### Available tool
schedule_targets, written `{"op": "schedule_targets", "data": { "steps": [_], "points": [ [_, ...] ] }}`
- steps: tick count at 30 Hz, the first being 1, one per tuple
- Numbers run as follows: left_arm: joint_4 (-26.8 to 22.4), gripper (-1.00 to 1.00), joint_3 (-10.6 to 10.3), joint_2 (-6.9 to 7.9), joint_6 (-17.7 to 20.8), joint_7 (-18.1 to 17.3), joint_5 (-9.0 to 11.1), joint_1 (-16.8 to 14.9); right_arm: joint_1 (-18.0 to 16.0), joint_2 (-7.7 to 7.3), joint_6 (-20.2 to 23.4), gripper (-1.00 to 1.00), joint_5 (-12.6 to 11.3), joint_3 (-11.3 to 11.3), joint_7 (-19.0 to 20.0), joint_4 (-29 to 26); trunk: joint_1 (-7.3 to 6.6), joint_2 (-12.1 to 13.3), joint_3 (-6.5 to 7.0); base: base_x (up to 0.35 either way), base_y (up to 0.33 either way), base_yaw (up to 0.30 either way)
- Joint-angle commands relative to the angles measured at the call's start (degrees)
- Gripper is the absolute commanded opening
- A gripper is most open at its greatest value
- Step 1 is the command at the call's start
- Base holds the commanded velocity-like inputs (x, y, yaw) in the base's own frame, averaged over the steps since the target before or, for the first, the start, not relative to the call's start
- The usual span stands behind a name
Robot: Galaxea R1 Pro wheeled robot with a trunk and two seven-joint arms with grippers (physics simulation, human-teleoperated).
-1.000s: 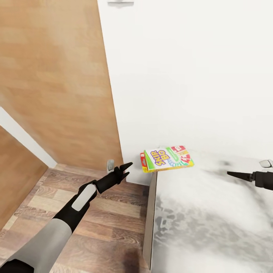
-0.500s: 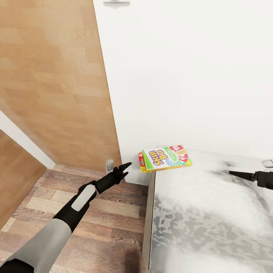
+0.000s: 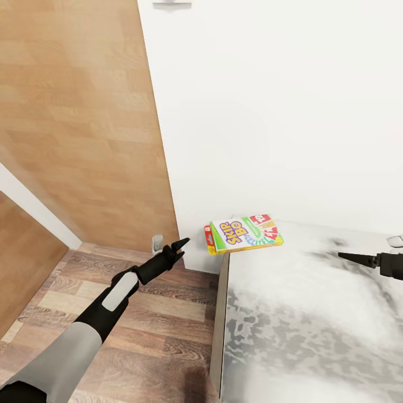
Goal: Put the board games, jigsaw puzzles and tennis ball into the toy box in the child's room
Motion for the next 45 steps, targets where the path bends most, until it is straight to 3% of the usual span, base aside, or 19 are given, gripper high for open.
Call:
{"op": "schedule_targets", "data": {
  "steps": [1,7,14,30,45],
  "points": [
    [0.07,1.0,-0.17,0.34,0.18,-0.01,0.57,-0.13,-0.05,0.01,0.26,1.0,0.12,-0.03,0.25,-0.03,0.0,-0.03,-0.04,0.0,0.0,-0.002],
    [1.35,1.0,-0.22,1.4,0.05,-0.03,0.79,-0.93,0.0,0.14,0.26,1.0,0.16,-0.01,0.23,-0.7,0.0,-0.03,-0.04,0.0,0.0,-0.001],
    [3.0,1.0,-0.26,1.68,0.29,0.02,0.92,-2.83,0.08,0.28,0.29,1.0,0.19,-0.05,0.2,-0.99,0.0,-0.03,-0.04,0.0,0.0,0.0],
    [14.14,1.0,-0.35,1.16,0.14,-0.3,1.11,-8.35,0.78,0.77,0.34,1.0,0.2,-0.07,0.24,-2.38,0.0,-0.03,-0.04,0.0,0.0,0.0],
    [17.69,1.0,-0.45,0.55,0.05,-0.91,0.72,-11.03,1.21,0.96,0.35,1.0,0.26,-0.12,0.2,-2.82,0.0,-0.03,-0.04,0.0,0.0,-0.046]
  ]
}}
